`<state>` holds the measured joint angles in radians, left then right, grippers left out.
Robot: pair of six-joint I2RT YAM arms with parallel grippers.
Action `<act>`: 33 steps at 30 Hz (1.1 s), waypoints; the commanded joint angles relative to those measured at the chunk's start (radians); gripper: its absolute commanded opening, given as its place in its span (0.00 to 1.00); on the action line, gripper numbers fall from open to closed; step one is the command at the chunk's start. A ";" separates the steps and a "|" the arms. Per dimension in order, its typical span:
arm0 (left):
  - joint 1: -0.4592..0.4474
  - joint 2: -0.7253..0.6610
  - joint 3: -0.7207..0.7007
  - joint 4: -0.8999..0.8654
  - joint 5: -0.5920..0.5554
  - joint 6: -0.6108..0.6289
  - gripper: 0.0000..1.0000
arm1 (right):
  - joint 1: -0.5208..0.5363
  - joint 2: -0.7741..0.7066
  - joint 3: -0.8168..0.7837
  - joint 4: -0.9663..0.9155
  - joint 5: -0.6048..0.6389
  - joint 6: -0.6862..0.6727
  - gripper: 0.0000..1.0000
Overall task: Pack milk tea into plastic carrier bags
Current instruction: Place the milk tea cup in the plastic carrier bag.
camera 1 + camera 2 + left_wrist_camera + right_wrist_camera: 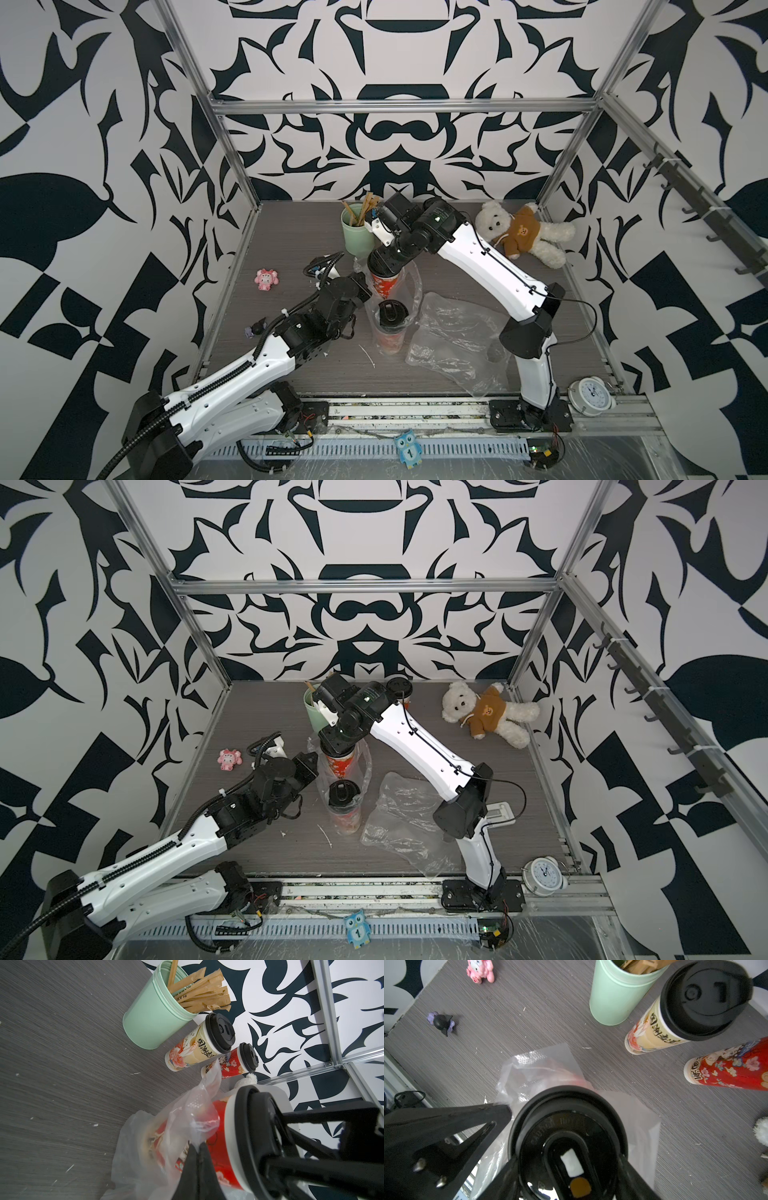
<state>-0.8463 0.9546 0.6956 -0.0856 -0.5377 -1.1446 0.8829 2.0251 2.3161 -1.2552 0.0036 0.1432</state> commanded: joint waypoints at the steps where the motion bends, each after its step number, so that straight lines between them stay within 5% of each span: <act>1: 0.003 -0.023 0.032 0.023 -0.046 0.031 0.00 | 0.017 -0.030 -0.023 0.038 0.038 -0.004 0.40; 22: 0.002 -0.083 0.030 0.004 -0.105 0.059 0.00 | 0.039 -0.032 -0.298 0.209 0.065 0.041 0.39; 33: 0.003 -0.075 0.009 -0.003 -0.091 0.041 0.00 | 0.038 -0.022 -0.268 0.180 0.085 0.044 0.77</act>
<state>-0.8463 0.8841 0.7010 -0.0872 -0.6132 -1.0958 0.9180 2.0171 2.0335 -1.0344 0.0700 0.1825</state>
